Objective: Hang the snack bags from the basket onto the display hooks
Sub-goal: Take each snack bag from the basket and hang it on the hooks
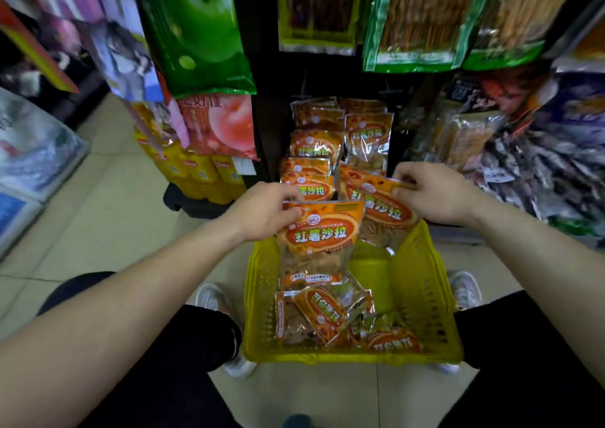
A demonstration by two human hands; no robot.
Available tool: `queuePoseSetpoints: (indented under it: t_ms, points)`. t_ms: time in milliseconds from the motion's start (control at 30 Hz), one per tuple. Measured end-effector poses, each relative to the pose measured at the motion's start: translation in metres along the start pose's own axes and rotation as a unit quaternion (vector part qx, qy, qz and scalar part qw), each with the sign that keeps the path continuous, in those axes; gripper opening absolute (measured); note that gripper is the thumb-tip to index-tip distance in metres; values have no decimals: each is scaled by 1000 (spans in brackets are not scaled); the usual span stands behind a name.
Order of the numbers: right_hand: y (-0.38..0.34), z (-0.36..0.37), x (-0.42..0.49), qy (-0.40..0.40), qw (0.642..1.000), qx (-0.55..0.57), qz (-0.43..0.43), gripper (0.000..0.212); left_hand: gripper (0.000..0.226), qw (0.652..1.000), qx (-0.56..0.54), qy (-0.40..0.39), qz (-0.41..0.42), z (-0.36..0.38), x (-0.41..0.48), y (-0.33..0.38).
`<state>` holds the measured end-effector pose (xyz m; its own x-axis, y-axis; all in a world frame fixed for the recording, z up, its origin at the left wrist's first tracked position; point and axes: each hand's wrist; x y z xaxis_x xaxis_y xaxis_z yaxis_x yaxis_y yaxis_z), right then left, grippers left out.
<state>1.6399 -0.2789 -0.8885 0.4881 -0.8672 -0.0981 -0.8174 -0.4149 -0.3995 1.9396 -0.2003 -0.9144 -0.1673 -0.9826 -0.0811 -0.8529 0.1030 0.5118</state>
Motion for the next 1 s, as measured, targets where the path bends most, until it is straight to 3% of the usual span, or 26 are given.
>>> queuePoseSetpoints:
  t_ms: [167,300,467,567,667,800,1000]
  points:
    - [9,2,-7,74,993,87,28,11,8,997,-37,59,-28,-16,6,-6]
    - [15,14,3,37,999,12,26,1,3,992,-76,94,-44,-11,8,-19]
    - [12,18,12,-29,999,-30,-18,8,5,980,-107,143,-87,-6,23,-20]
    - [8,21,15,-44,998,-13,-48,11,6,978,-127,136,-99,1,31,-14]
    - [3,27,22,-1,998,7,-66,9,9,982,-137,108,-73,7,35,-8]
    - [0,31,28,63,997,19,-51,11,12,983,-167,71,-39,14,38,2]
    - [-6,30,30,84,993,82,-33,5,23,971,-233,50,-36,18,38,17]
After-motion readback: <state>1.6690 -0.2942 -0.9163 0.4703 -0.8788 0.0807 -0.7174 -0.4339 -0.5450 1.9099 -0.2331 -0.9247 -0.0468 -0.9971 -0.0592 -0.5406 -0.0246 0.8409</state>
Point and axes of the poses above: each hand's wrist, its own x-axis towards the middle knuckle, its own z-axis out of the palm, y = z × x, and after that the axes turned 2 degrees about -x, right-handed
